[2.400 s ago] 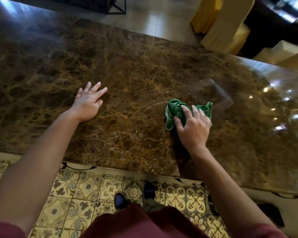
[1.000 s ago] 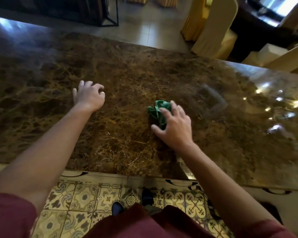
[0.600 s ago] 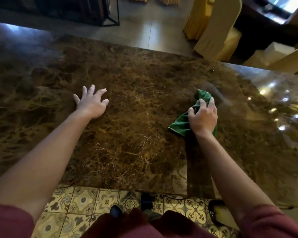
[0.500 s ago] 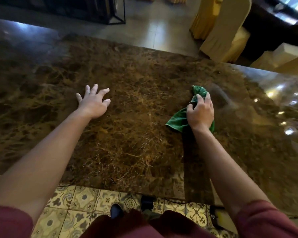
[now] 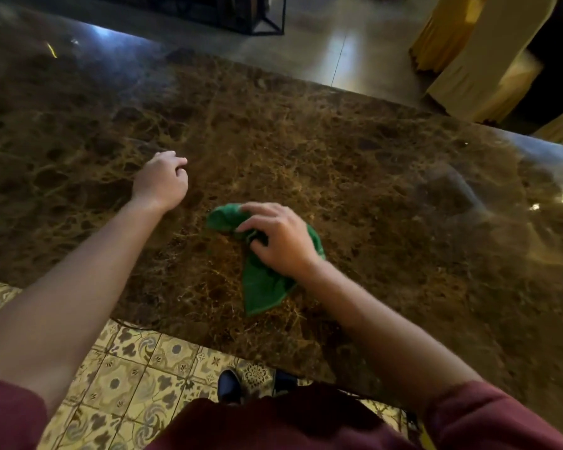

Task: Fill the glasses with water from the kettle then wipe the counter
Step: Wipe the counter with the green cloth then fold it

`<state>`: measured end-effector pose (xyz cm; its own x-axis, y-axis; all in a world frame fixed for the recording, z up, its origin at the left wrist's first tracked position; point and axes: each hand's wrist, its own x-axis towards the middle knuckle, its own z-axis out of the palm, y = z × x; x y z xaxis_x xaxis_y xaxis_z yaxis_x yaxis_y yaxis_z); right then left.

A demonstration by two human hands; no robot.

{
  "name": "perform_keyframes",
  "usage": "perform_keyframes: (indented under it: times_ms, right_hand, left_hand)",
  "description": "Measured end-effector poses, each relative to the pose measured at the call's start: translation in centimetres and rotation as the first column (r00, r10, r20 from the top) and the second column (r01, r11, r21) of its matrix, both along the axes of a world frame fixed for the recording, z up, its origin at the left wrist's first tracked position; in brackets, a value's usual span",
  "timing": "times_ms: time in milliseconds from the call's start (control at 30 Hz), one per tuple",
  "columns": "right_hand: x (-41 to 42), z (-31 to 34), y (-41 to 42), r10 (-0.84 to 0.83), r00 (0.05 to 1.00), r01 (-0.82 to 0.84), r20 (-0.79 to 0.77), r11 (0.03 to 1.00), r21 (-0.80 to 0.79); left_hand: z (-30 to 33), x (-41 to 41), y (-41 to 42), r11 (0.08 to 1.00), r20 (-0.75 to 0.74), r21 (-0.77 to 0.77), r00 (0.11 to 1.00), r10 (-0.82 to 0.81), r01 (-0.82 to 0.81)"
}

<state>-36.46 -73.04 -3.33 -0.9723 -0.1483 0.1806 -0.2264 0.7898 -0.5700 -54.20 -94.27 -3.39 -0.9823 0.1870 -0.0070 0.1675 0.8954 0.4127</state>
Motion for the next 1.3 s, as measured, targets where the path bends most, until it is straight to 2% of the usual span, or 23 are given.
perform_keyframes:
  times_ms: [133, 167, 233, 300, 367, 400, 500, 600, 667, 800, 933, 1000, 1067, 1133, 1233, 1300]
  right_hand:
    - [3.5, -0.8, -2.4, 0.073, 0.997, -0.073, -0.013, 0.995, -0.061]
    - [3.9, -0.7, -1.7, 0.022, 0.999, -0.025, -0.027, 0.994, -0.109]
    - [4.1, -0.4, 1.0, -0.192, 0.978, 0.172, -0.078, 0.962, -0.213]
    - [3.5, -0.2, 4.6, -0.428, 0.900, 0.395, -0.086, 0.881, -0.259]
    - [2.3, -0.1, 7.2, -0.538, 0.843, 0.529, -0.023, 0.834, -0.157]
    - [1.6, -0.2, 7.6, -0.542, 0.841, 0.540, -0.002, 0.838, -0.073]
    - [-0.8, -0.5, 5.2, -0.437, 0.899, 0.438, -0.027, 0.897, 0.053]
    - [-3.2, 0.0, 0.1, -0.253, 0.966, 0.255, -0.045, 0.965, 0.062]
    - [-3.7, 0.3, -3.8, -0.090, 0.996, 0.091, -0.030, 0.995, 0.038]
    - [-0.6, 0.1, -10.1, 0.209, 0.977, -0.209, -0.030, 0.978, -0.001]
    - [4.1, -0.4, -12.5, 0.346, 0.938, -0.347, -0.006, 0.938, -0.023]
    - [5.8, -0.6, -12.4, 0.361, 0.932, -0.361, 0.005, 0.932, -0.029]
    - [6.6, -0.5, -10.8, 0.260, 0.966, -0.260, -0.018, 0.964, -0.049]
    - [6.0, -0.4, -8.1, 0.024, 0.997, -0.029, -0.068, 0.997, -0.070]
    - [2.9, 0.1, -5.0, -0.320, 0.946, 0.321, -0.049, 0.947, 0.014]
    - [0.5, 0.3, -5.4, -0.372, 0.928, 0.370, 0.004, 0.925, 0.086]
  left_hand:
    - [-0.6, -0.1, 0.2, 0.998, 0.015, -0.063, 1.000, -0.024, 0.025]
    - [-0.7, -0.1, 0.1, 0.997, 0.030, -0.062, 0.999, -0.036, 0.038]
    - [-0.6, 0.0, -0.7, 0.997, 0.037, -0.056, 0.998, -0.058, 0.060]
    - [-0.7, 0.3, -2.0, 0.995, -0.028, -0.079, 0.997, -0.067, 0.064]
    - [-0.9, 0.9, -3.8, 0.993, -0.086, -0.108, 0.995, -0.050, 0.041]
    - [-1.0, 1.2, -4.8, 0.993, -0.091, -0.117, 0.995, -0.030, 0.019]
    - [-0.8, 1.5, -7.7, 0.990, -0.051, -0.127, 0.997, 0.053, -0.059]
    - [-1.0, 2.0, -9.4, 0.997, 0.053, -0.077, 0.998, 0.033, -0.029]
    - [-1.6, 2.5, -10.0, 0.998, 0.067, -0.052, 0.998, -0.020, 0.024]
    - [-2.6, 3.1, -10.7, 0.993, 0.008, -0.064, 0.996, -0.094, 0.094]
    - [-3.1, 3.4, -10.9, 0.991, -0.021, -0.083, 0.994, -0.105, 0.103]
    - [-3.0, 3.3, -11.0, 0.989, -0.004, -0.091, 0.993, -0.120, 0.119]
    - [-2.9, 3.2, -11.5, 0.983, 0.010, -0.099, 0.988, -0.154, 0.154]
    - [-3.1, 3.6, -12.7, 0.972, -0.012, -0.159, 0.984, -0.179, 0.175]
    - [-4.3, 4.8, -14.6, 0.947, -0.037, -0.280, 0.984, -0.176, 0.159]
    - [-4.7, 5.1, -14.7, 0.946, -0.042, -0.289, 0.986, -0.163, 0.144]
